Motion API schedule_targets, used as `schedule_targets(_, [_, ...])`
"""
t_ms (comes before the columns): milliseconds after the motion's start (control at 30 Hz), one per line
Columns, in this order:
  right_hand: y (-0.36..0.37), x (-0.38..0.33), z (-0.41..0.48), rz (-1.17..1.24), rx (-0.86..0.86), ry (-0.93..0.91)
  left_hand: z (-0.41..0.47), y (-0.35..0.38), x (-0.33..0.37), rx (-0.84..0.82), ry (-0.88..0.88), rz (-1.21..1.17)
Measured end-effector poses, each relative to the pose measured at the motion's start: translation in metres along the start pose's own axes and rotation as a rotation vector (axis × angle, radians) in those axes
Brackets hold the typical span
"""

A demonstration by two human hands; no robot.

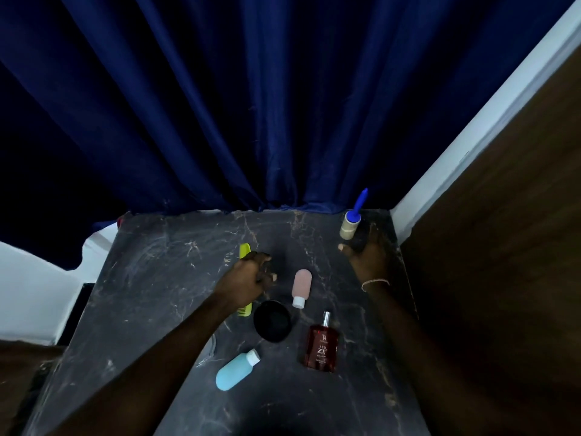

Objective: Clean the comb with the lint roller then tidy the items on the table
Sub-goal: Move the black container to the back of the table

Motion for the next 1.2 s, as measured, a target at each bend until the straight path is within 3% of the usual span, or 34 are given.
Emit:
schedule_targets(367, [0.016, 0.011, -0.099, 0.039, -0.151, -0.038, -0.055, 0.015, -0.017, 0.081, -0.055, 0.021])
schedule_targets(533, [0.031, 0.008, -0.149, 0.048, -0.258, -0.121, -0.084, 0.042, -0.033, 0.085, -0.159, -0.206])
schedule_targets(833, [0.105, 0.011, -0.183, -0.203, -0.68, -0.11, -0.092, 0.08, -0.026, 0.029, -0.25, -0.315])
schedule_targets(1200, [0.097, 0.0, -0.183, -0.161, -0.665, -0.12, -0.087, 0.088, -0.009, 0.064, -0.166, -0.399])
Point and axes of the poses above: each hand's wrist, its own z-axis towards the middle knuckle, its own y-axis out of the palm, x = y × z, the point moved 5 cm from there along z, towards the middle knuckle, and after that the axes turned 7 degrees about z, right-handed, at the moved point
